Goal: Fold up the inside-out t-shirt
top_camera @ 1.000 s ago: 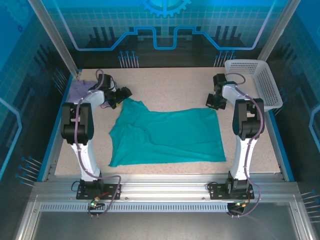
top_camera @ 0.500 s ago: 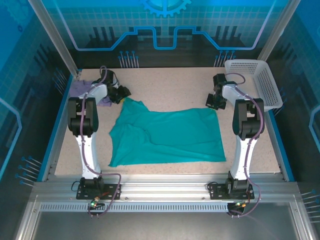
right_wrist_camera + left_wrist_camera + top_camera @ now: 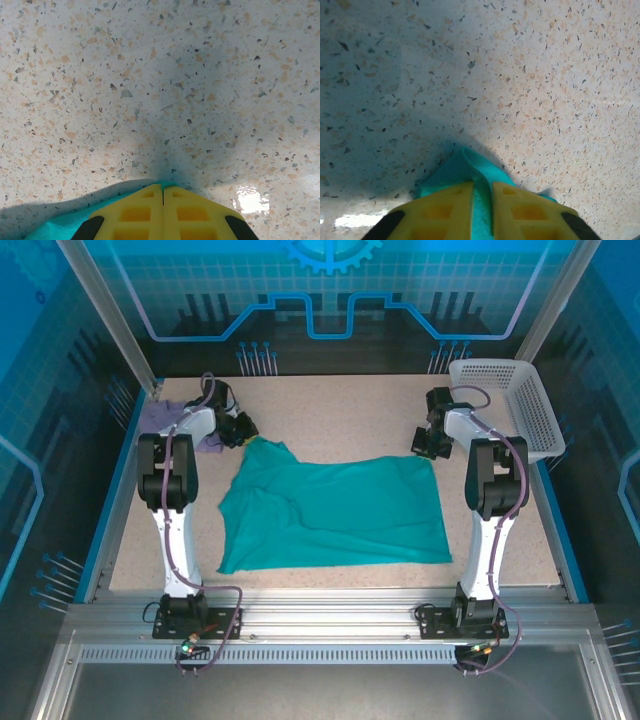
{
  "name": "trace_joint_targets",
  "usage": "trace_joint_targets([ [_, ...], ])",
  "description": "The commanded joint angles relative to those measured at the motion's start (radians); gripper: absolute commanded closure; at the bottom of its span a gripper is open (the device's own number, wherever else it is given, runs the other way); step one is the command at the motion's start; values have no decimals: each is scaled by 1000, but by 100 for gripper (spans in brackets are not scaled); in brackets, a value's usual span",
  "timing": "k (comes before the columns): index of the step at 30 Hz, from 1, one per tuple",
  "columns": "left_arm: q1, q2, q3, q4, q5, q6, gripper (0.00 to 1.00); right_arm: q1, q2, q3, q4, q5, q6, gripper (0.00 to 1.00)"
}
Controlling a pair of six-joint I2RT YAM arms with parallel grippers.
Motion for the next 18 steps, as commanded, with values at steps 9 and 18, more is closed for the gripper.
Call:
trace_joint_targets([
  [9,-6,-51,5,-9,15,12,100,-11,-32,12,3,-9,-24,100],
  [18,-19,-267,-173,85,31,-29,100,-15,-146,-64,87,-18,-81,100],
])
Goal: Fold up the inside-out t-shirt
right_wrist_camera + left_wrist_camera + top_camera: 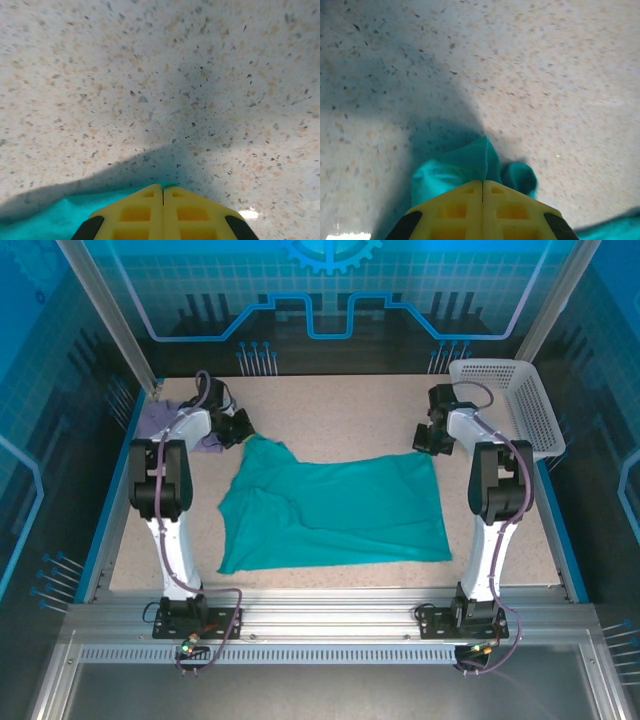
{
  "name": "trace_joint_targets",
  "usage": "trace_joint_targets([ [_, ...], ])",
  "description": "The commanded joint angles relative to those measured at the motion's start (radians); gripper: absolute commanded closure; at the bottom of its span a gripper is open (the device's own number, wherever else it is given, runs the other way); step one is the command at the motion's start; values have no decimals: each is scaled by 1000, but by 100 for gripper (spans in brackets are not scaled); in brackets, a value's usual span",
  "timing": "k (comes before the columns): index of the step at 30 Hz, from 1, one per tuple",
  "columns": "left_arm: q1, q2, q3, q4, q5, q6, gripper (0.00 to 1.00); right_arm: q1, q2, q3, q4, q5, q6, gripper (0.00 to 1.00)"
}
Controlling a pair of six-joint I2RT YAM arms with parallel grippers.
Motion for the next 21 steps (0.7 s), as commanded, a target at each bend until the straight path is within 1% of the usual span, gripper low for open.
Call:
trace_joint_targets([
  [1,-19,-132,-69,58,30,-27,100,-14,-87,-38,49,-20,-40,100],
  [8,-42,-319,-278,120,40,-67,100,-14,-188,-126,57,21,-81,100],
  [14,-57,-506,-459,131,71,-90,100,-15,-296,-240,54,45,-99,100],
  [21,-59,-762,-644,27,58,-50,100,-15,-448,-395,16,74,-72,100],
])
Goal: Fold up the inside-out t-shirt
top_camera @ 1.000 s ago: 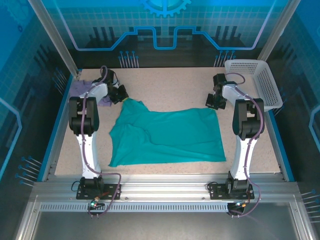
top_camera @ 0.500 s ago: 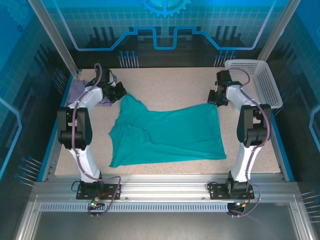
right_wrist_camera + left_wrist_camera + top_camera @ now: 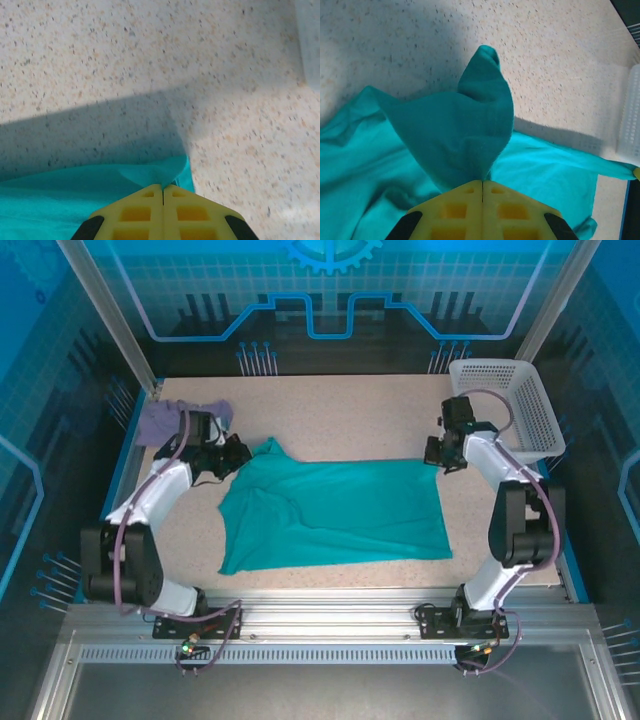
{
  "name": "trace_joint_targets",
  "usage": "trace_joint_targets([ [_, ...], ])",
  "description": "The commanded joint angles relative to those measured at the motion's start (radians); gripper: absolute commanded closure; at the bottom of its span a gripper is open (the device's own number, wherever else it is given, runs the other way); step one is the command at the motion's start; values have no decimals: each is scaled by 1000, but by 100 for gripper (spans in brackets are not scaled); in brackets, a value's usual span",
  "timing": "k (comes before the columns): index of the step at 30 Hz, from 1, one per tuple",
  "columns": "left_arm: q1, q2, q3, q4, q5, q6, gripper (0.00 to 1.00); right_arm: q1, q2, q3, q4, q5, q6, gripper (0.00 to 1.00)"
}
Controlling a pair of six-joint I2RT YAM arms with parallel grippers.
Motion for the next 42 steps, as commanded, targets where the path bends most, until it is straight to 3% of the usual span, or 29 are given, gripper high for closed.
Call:
trace_joint_targets([
  [1,-5,-102,-69,-90,8,33,100,-14,-73,-65,-40,27,16,100],
  [8,-5,-272,-213,-177,-17,48,100,-15,-182,-217,-56,-7,63,100],
  [18,-6,-374,-332,-186,0,11,100,-14,-263,-379,-51,-34,115,99],
  [23,-7,-359,-393,-152,-8,-25,100,-19,-282,-412,-53,-41,155,90],
  [28,-16,-420,-508,-113,5,-89,100,-17,-426,-445,-43,52,180,66],
  [31,-31,-481,-551,-101,-8,-120,83,7,-559,-481,11,49,176,55],
  [34,-34,-538,-542,-93,-46,-96,60,56,-657,-514,88,21,160,46],
  [38,-95,-543,-485,-28,-92,-54,50,110,-635,-507,104,27,170,44],
  [42,-211,-392,-385,11,-203,21,46,146,-564,-497,115,12,191,44],
])
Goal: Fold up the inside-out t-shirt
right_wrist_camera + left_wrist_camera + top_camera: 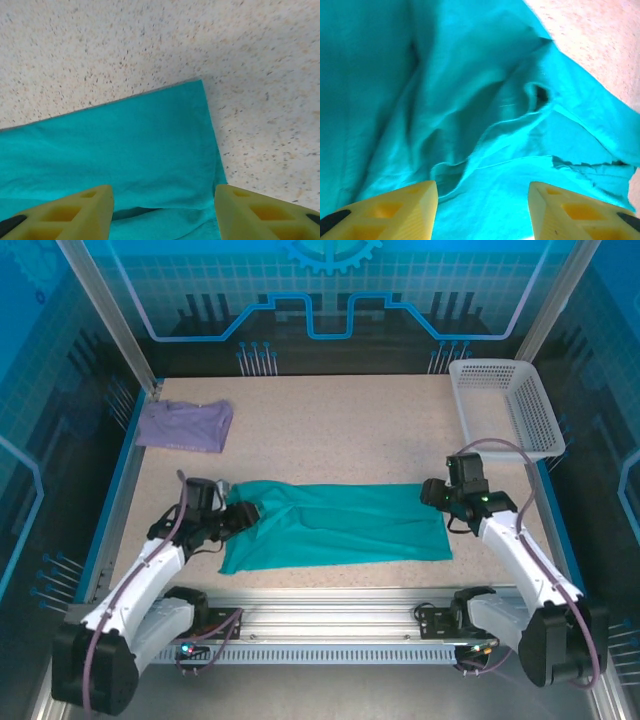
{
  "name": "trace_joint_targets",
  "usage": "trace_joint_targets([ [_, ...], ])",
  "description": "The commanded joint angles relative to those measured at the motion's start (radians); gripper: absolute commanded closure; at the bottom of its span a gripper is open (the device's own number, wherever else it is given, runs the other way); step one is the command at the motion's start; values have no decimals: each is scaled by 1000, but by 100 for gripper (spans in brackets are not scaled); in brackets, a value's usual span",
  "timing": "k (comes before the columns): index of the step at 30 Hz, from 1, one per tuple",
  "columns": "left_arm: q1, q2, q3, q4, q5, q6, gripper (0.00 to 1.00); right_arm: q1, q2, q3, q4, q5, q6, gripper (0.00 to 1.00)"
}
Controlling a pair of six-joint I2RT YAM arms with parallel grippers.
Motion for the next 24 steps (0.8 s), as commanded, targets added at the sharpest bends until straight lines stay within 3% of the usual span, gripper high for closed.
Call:
trace_joint_targets([
  [1,-59,119,93,77,-113,84,46,37,44,-4,32,-13,29,44],
  [7,-73,352,180,170,-147,127,50,88,79,25,34,-15,33,44],
  [14,-195,455,239,194,-78,162,86,93,69,31,16,6,25,44],
  [17,-253,433,233,153,-97,175,95,92,68,37,6,9,20,44],
  [20,-306,420,218,109,-72,180,94,92,69,40,8,10,14,44],
  [24,-346,428,205,72,37,177,78,92,85,48,14,-3,17,44],
])
